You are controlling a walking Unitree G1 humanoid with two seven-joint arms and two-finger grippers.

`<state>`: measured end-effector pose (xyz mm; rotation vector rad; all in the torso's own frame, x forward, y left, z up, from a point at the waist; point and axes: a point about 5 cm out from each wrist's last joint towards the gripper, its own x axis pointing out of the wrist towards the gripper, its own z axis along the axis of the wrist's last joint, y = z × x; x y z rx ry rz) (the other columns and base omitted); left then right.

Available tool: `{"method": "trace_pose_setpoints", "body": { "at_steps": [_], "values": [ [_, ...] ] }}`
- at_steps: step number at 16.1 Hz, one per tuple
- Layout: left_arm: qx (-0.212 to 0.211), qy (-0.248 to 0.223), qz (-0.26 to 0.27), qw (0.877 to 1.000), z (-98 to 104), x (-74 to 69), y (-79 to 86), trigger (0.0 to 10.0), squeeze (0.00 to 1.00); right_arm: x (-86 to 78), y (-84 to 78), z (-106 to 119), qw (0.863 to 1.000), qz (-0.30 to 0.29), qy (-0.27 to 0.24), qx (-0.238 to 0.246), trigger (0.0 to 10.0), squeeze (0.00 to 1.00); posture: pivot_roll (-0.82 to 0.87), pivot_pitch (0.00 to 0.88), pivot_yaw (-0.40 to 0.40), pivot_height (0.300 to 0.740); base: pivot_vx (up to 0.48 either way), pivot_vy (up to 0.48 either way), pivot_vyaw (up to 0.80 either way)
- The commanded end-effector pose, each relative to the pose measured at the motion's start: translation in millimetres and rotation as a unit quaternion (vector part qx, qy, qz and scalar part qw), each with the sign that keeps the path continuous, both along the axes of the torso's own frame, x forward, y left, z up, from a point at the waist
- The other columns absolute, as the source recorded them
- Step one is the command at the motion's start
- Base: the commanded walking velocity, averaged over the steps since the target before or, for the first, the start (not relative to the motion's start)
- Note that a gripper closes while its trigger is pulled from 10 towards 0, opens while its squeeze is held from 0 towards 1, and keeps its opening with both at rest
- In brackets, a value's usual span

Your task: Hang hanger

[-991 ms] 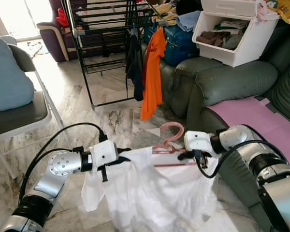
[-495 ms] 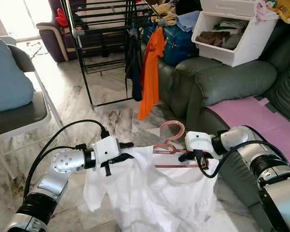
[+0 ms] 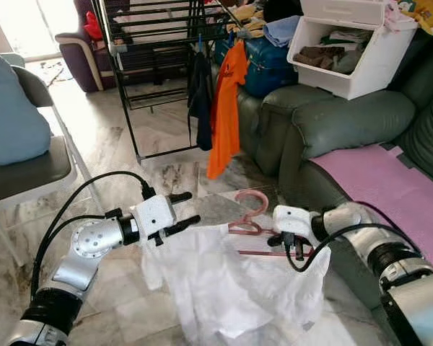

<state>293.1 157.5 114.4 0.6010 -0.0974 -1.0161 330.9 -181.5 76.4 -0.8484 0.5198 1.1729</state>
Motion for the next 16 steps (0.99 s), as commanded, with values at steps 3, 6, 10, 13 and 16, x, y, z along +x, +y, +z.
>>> {"method": "trace_pose_setpoints", "body": {
  "at_steps": [3,6,10,13,16],
  "values": [
    [-0.05,-0.018,0.072,0.996,0,-2.2,8.1,10.0,1.0,10.2,2.9,1,0.992,-0.099,-0.064,0.036,0.0,0.0,-0.08,0.0,0.011,0.74,0.0,0.0,0.0],
    [-0.138,-0.026,0.237,0.961,-4,1.7,25.1,10.0,1.0,17.2,4.2,1,0.967,-0.218,-0.089,0.101,0.0,0.0,-0.09,0.0,0.026,0.74,0.0,0.0,0.0],
    [-0.237,-0.001,0.417,0.877,-18,-9.0,44.7,10.0,1.0,20.9,19.7,4,0.902,-0.346,-0.112,0.233,1.4,0.0,-0.09,0.0,0.023,0.74,0.0,0.0,0.0],
    [-0.257,0.009,0.47,0.844,-24,-15.0,52.2,10.0,1.0,18.1,30.1,1,0.868,-0.397,-0.102,0.28,10.0,0.0,-0.08,0.0,0.018,0.74,0.0,0.0,0.0],
    [-0.289,0.025,0.488,0.823,-25,-18.0,54.7,10.0,1.0,8.6,50.2,-5,0.824,-0.463,-0.073,0.317,10.0,0.0,-0.08,0.0,0.016,0.74,0.0,0.0,0.0]
  ]
}}
